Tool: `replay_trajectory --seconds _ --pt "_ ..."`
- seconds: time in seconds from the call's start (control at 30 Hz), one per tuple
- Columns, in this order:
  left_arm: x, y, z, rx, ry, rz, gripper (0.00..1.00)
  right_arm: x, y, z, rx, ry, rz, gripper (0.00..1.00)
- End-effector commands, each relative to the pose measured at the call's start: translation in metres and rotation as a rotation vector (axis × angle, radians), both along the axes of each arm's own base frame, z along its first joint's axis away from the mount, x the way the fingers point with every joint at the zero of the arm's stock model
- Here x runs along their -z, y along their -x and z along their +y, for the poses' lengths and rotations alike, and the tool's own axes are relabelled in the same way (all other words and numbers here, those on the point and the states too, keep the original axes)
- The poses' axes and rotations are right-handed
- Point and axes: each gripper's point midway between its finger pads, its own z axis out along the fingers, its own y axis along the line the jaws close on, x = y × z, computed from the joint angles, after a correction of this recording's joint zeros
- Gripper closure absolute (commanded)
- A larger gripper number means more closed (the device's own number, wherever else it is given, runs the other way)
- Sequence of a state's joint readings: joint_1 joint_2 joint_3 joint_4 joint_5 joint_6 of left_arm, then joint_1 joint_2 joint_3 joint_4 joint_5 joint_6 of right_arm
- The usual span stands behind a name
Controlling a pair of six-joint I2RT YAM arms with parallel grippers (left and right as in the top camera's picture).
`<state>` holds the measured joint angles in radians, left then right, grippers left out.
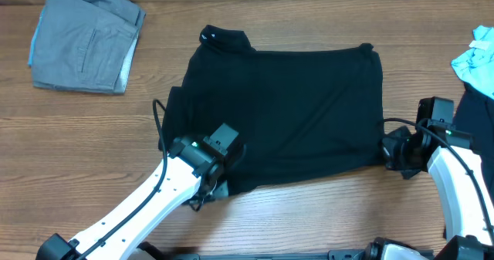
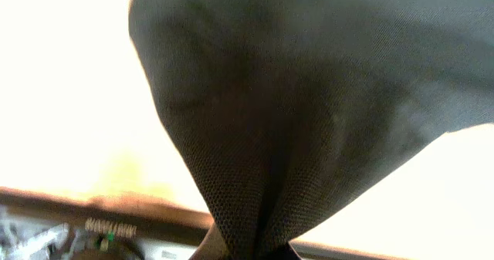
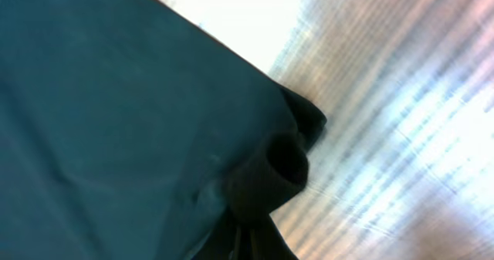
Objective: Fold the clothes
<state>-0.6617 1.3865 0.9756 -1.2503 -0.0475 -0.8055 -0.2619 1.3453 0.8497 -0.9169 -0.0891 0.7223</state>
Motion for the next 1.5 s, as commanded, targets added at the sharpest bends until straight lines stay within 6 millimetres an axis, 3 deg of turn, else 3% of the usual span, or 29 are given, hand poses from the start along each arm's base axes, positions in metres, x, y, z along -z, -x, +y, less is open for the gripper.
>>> replay_trajectory --seconds 0.0,0.2,0.47,0.6,0.77,0.87,1.0,1.1,1.17,1.23,1.3,1.33,1.4,1.47 --pt "-0.029 -0.054 0.002 0.013 -0.064 -0.259 0.96 -0.017 -0.022 -0.003 0.020 -0.001 -0.102 0.96" --pt "-0.047 -0.115 -0.015 0.061 0.019 -0.485 0.96 -0.025 -0.047 -0.007 0.026 0.010 -0.207 0.96" --pt "-0.070 -0.171 -0.002 0.016 0.066 -0.674 0.95 -0.036 -0.085 0.000 -0.023 0.029 -0.348 0.96" --pt "-0.079 -0.189 0.000 0.022 0.075 -0.741 0.86 -0.027 -0.105 0.009 -0.040 0.029 -0.375 0.96" --pt "-0.062 -0.200 -0.002 0.039 0.040 -0.725 0.85 -0.012 -0.127 0.007 -0.046 0.034 -0.404 0.96" --pt "-0.036 -0.210 -0.003 0.046 0.003 -0.688 0.86 -0.010 -0.136 0.002 -0.039 0.055 -0.430 0.96" --pt "-0.005 -0.226 0.012 0.022 -0.063 -0.652 0.84 -0.015 -0.143 -0.011 -0.013 0.128 -0.457 0.95" --pt "-0.002 -0.240 0.031 0.001 -0.085 -0.670 0.78 -0.020 -0.148 -0.013 -0.029 0.149 -0.482 0.86" --pt "-0.013 -0.257 0.043 -0.007 -0.087 -0.729 0.73 -0.020 -0.148 -0.013 -0.029 0.149 -0.482 0.75" --pt "-0.025 -0.272 0.050 0.014 -0.083 -0.779 0.64 -0.020 -0.148 -0.013 -0.030 0.149 -0.482 0.72" --pt "-0.035 -0.280 0.050 0.074 -0.076 -0.787 0.42 -0.019 -0.147 -0.010 -0.060 0.141 -0.483 0.46" --pt "-0.041 -0.276 0.050 0.086 -0.081 -0.754 0.42 -0.021 -0.149 0.001 -0.133 0.107 -0.495 0.24" --pt "-0.053 -0.264 0.053 0.061 -0.084 -0.684 0.34 -0.028 -0.151 0.013 -0.205 0.064 -0.505 0.20" --pt "-0.066 -0.240 0.057 -0.030 -0.064 -0.590 0.34 -0.045 -0.157 0.027 -0.281 0.023 -0.535 0.18"
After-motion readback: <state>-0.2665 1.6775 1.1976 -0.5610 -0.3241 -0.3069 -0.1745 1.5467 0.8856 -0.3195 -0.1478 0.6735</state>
